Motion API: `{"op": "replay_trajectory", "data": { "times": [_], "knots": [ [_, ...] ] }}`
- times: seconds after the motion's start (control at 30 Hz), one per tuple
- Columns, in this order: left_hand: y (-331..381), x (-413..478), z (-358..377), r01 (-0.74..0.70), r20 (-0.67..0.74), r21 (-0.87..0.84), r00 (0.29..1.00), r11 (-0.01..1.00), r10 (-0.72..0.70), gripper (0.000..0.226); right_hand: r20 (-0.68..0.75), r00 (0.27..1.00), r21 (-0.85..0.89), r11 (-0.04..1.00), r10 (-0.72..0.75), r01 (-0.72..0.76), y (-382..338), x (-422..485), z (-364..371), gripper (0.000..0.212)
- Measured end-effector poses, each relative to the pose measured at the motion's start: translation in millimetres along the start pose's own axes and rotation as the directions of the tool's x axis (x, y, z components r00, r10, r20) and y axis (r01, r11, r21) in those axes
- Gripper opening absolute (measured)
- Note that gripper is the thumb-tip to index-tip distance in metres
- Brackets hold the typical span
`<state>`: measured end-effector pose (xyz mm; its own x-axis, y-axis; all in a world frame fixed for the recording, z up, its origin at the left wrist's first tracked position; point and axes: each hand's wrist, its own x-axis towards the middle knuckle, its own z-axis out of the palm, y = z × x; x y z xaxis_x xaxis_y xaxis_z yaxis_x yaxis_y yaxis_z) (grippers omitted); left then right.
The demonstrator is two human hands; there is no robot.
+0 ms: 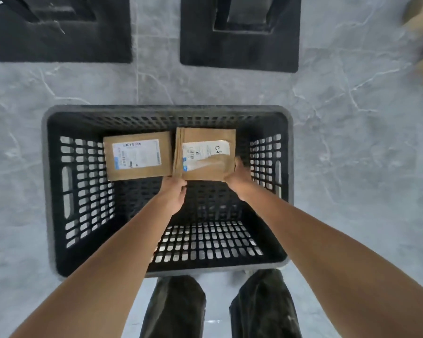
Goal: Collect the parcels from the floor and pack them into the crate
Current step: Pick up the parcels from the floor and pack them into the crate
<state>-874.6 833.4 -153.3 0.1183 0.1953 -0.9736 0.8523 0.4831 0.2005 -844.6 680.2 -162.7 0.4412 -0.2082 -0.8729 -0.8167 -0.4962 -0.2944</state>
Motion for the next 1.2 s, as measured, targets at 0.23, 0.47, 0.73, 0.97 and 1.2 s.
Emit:
{"op": "replay_trajectory", "data": {
  "times": [0.23, 0.47, 0.73, 0.97, 1.2],
  "knots": [
    [1.2, -20.1, -15.3, -0.043, 0.089, 0.442, 0.996, 0.896, 0.004, 0.046, 0.147, 0.981, 0.150, 0.983, -0.127, 0.104, -3.0, -21.5, 3.3, 0.078],
    [48.2, -108.6, -23.2, -0.438, 0.327, 0.847, 0.876, 0.301, 0.353, 0.034, 0.123, 0.964, 0.134, 0.966, -0.237, 0.220, -27.5, -104.9, -55.3, 0.043],
    [134.2, -353.4, 17.3, -0.753, 0.659, 0.658, 0.578, 0.004, 0.481, 0.020, -0.155, 0.908, 0.254, 0.872, -0.390, 0.418, -111.7, -283.7, -222.4, 0.027],
    [230.2, -651.6, 67.6, -0.812, 0.803, 0.349, 0.002, -0.468, 0.596, 0.030, -0.496, 0.647, 0.370, 0.533, -0.579, 0.761, -206.4, -526.2, -395.9, 0.025],
    [231.4, -840.5, 61.4, -0.738, 0.740, 0.207, -0.311, -0.642, 0.596, 0.054, -0.804, 0.443, 0.338, 0.308, -0.397, 0.890, -192.6, -697.3, -446.3, 0.031]
  ]
}}
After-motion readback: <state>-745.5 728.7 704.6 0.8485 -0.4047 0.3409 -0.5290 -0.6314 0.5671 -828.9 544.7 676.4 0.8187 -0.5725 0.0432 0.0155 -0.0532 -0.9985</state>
